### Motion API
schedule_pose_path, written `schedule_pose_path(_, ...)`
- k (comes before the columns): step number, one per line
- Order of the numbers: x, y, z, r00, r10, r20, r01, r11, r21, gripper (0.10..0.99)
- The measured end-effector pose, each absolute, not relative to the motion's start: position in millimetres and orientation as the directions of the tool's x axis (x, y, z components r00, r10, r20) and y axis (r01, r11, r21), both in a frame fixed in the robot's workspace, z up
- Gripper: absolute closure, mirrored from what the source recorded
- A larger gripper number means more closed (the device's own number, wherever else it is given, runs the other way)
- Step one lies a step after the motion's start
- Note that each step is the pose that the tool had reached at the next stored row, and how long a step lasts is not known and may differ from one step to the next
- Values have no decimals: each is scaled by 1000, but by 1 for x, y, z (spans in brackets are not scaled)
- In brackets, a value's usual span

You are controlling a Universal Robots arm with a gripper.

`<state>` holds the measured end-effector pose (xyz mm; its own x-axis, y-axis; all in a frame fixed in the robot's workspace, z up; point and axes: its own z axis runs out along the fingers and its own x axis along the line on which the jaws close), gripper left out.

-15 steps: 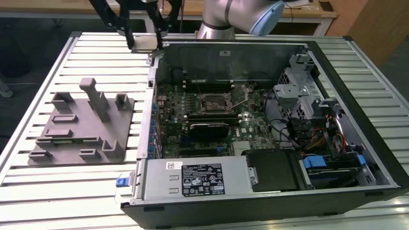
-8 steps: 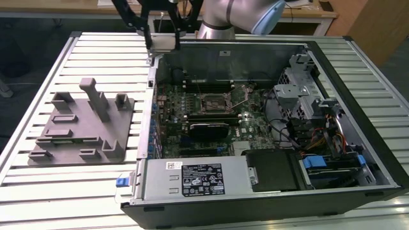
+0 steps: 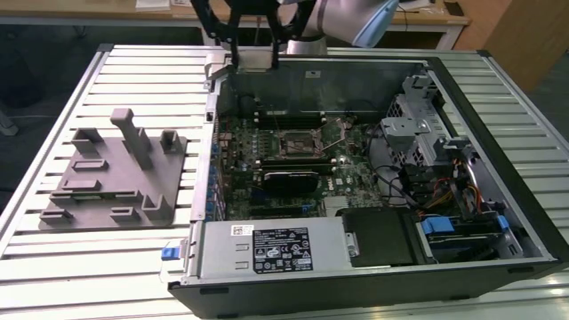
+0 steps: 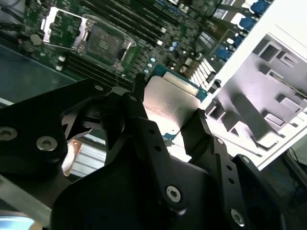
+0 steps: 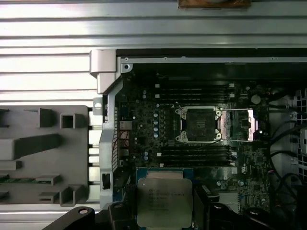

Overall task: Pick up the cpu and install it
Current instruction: 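Pick up the cpu and move it towards the insertion slot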

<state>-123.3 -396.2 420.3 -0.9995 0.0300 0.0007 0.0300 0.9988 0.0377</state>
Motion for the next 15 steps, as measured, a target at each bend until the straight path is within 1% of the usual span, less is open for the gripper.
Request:
schedule_pose_path(11, -74, -396, 420, -1000, 30, 1, 30, 999, 38, 533)
schedule_pose_path(15, -72, -396, 420, -1000, 30, 1, 30, 999, 38, 533)
